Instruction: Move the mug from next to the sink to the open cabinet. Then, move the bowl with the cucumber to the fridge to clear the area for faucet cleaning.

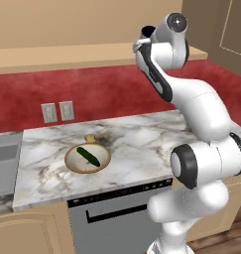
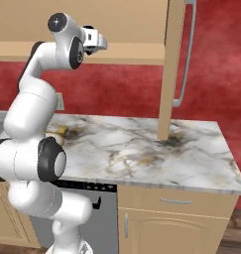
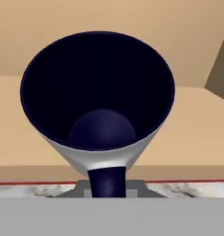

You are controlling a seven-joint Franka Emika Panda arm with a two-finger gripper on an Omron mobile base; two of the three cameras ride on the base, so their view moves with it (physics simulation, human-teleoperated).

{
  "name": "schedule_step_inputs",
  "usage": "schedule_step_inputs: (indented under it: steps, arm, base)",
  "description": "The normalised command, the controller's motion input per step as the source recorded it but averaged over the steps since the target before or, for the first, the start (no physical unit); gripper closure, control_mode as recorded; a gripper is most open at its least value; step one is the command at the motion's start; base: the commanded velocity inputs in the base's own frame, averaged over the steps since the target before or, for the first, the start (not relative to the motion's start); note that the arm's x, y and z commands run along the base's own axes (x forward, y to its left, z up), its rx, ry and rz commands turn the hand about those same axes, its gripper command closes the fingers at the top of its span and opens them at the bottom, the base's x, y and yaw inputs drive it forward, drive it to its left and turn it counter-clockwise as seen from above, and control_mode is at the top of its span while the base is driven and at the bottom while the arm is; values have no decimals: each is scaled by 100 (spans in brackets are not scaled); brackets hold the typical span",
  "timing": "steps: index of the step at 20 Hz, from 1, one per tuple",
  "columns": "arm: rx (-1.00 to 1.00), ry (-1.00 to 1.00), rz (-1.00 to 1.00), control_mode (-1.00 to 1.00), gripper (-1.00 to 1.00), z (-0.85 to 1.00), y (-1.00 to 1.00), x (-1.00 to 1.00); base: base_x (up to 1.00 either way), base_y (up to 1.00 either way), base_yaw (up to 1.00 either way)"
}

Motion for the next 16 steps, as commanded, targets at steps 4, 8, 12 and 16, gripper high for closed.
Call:
schedule_step_inputs:
  steps: [4,8,12,16]
  arm:
    - [0,2,0,-100,100,-6,-1,65]
    - [0,4,0,-100,100,-34,-3,42]
    - [0,6,0,-100,100,-46,-8,31]
    - [0,4,0,-100,100,-32,-8,32]
  base:
    - [0,0,0]
    - [0,0,0]
    - [0,0,0]
    - [0,0,0]
